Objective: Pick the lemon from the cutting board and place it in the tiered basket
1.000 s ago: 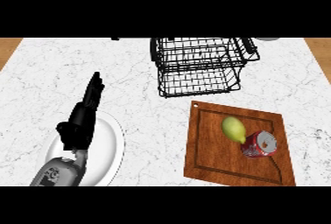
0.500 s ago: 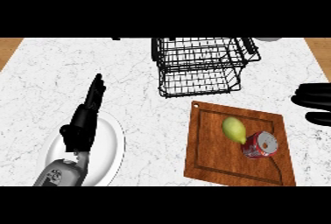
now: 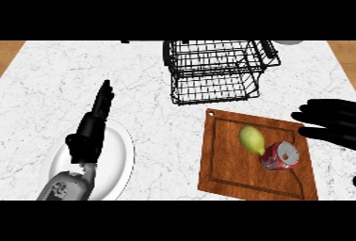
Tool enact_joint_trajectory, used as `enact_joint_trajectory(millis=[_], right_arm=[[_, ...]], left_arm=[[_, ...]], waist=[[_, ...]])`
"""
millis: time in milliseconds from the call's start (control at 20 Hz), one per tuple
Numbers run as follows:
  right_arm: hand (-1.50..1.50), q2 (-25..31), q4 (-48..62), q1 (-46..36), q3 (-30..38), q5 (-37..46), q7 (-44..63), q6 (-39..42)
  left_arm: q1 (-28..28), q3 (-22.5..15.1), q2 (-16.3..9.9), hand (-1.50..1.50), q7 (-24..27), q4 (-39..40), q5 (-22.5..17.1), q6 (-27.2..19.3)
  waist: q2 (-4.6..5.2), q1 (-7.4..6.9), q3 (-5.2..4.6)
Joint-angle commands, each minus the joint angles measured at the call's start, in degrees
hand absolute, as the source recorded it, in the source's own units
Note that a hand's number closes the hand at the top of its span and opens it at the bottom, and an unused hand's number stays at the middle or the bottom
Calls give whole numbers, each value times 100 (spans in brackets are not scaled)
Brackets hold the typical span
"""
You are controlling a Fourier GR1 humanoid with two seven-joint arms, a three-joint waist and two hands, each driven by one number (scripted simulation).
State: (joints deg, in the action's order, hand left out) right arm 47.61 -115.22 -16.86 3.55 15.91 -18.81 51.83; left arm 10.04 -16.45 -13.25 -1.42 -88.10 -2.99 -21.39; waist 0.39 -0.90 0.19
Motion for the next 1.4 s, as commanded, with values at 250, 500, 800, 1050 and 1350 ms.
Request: enact_joint_trajectory(millis=[250, 500, 800, 1050, 1350], right_arm=[[-150, 592, 1018, 488, -841, 1770, -2395, -1474], [-150, 613, 1236, 285, -1086, 1933, -2497, -1883], [-150, 572, 1782, 159, -1557, 2647, -3223, -3022], [-150, -5, 1474, 190, -1645, 2807, -2615, -2985], [-150, -416, 2070, -69, -1392, 3098, -2472, -2771]], left_arm=[[16, 224, 74, 0, 99, 204, 9, 109], [76, 250, 219, 0, 46, 227, 129, 141], [-44, 227, 300, 0, 130, 247, 231, 198], [-175, 293, 450, 0, 339, 249, 407, 210], [-50, 461, 408, 0, -185, -109, 544, 404]], waist=[[-11, 44, -11], [-31, 81, -18], [-24, 61, -18], [-40, 93, -21], [-42, 76, -19]])
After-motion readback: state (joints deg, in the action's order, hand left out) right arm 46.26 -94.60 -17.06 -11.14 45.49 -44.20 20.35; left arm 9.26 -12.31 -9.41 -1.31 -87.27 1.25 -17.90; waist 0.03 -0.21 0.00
